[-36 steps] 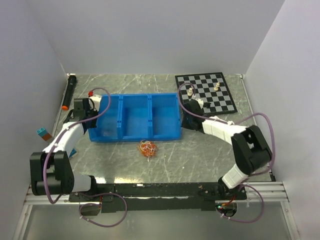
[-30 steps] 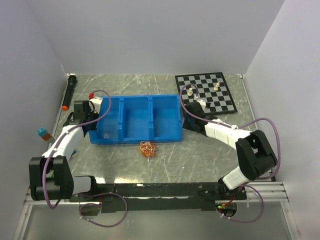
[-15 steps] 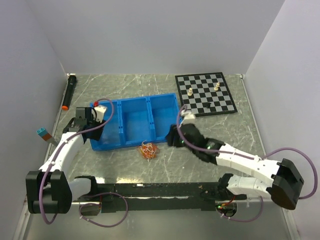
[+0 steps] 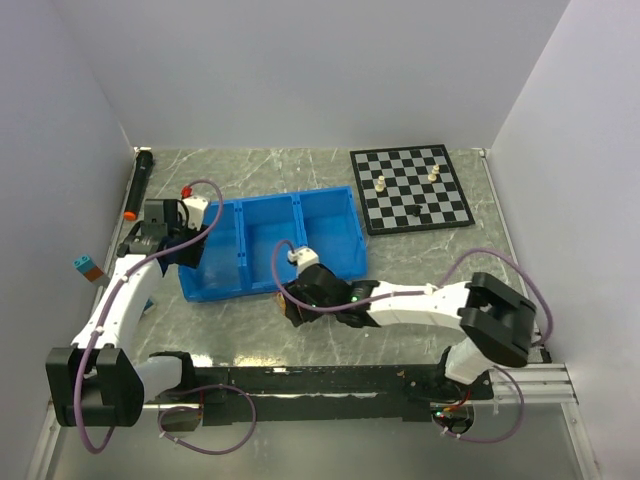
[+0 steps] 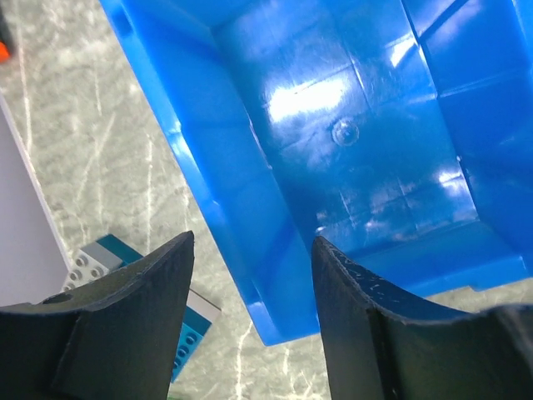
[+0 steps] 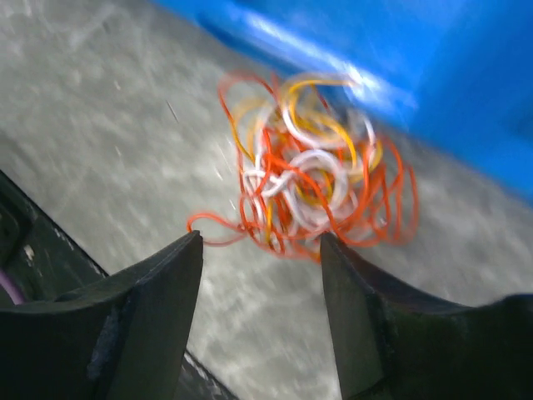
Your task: Untangle the cables
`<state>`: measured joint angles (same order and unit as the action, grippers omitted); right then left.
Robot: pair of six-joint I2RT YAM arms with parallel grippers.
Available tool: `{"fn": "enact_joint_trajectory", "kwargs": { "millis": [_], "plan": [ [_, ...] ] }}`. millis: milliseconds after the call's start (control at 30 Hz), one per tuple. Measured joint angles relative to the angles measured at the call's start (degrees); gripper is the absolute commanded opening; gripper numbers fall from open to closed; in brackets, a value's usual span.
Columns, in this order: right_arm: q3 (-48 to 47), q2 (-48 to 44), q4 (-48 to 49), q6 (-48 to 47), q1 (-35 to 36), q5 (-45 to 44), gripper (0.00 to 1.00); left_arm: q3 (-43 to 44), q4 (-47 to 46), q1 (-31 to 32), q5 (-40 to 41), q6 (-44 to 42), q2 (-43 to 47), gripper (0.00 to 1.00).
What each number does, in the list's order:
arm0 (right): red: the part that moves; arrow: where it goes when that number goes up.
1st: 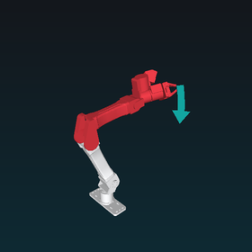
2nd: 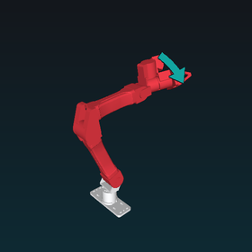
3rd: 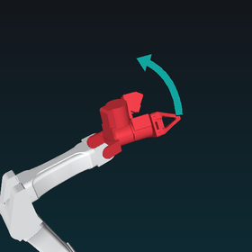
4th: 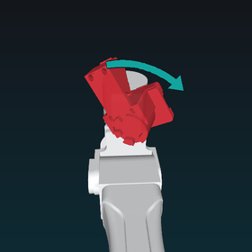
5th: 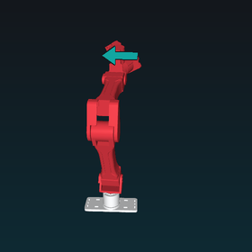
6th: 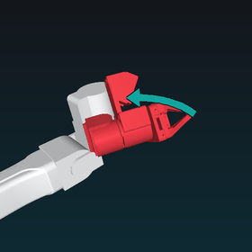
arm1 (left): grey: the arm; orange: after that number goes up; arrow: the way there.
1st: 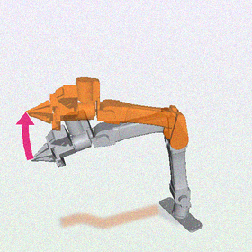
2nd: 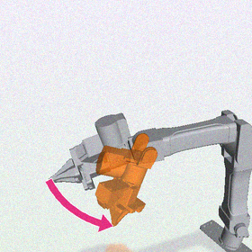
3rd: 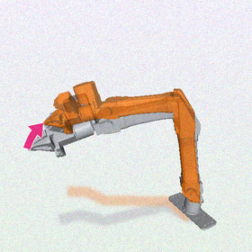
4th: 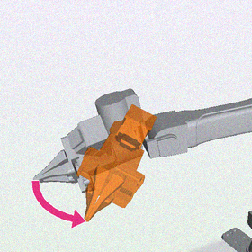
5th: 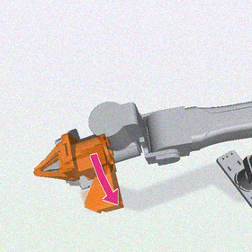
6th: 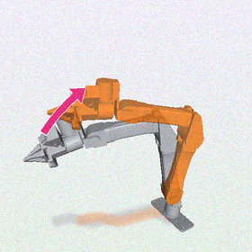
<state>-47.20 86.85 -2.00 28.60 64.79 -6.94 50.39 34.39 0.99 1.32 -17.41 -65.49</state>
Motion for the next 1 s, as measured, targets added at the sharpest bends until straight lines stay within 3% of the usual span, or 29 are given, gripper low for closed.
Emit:
{"fn": "enact_joint_trajectory", "kwargs": {
  "millis": [100, 233, 433, 633, 667, 700, 800, 867, 1000],
  "plan": [
    [-5.0, 4.1, -1.3, -0.6, 0.0, 0.5, 0.37, 0.0, 0.7, 0.0, 0.0, 0.3, -0.1, 0.63],
    [-6.3, 5.6, -2.8, -1.1, 0.0, 1.6, 0.00, 0.0, 0.8, 0.0, 0.0, 0.4, -0.1, 0.62],
    [-3.6, 4.0, -4.9, -1.1, 0.4, 2.4, 0.00, 0.4, 2.1, 0.0, -0.7, 0.3, 0.2, 0.61],
    [3.8, -8.5, -6.3, -1.9, 4.9, 5.6, 0.00, 4.1, 4.9, 0.0, -3.3, 0.4, 1.2, 0.61],
    [4.5, -10.4, -6.2, -1.8, 5.6, 6.0, 0.09, 4.7, 5.1, 0.0, -3.7, 0.4, 1.3, 0.61],
    [5.3, -12.4, -6.2, -1.5, 6.4, 6.1, 0.32, 5.5, 5.5, 0.0, -4.3, 0.4, 1.6, 0.61],
    [6.3, -14.8, -6.6, -0.5, 6.9, 4.5, 0.78, 7.1, 6.3, 0.0, -5.5, 0.3, 2.2, 0.62],
    [5.9, -13.3, -6.7, -0.6, 6.0, 2.6, 0.87, 7.6, 7.0, 0.1, -6.2, 0.4, 2.7, 0.62],
    [1.9, -6.1, -7.0, -1.5, 3.8, -1.1, 0.89, 7.7, 8.3, 0.2, -7.1, 0.5, 3.9, 0.65]
  ]
}}
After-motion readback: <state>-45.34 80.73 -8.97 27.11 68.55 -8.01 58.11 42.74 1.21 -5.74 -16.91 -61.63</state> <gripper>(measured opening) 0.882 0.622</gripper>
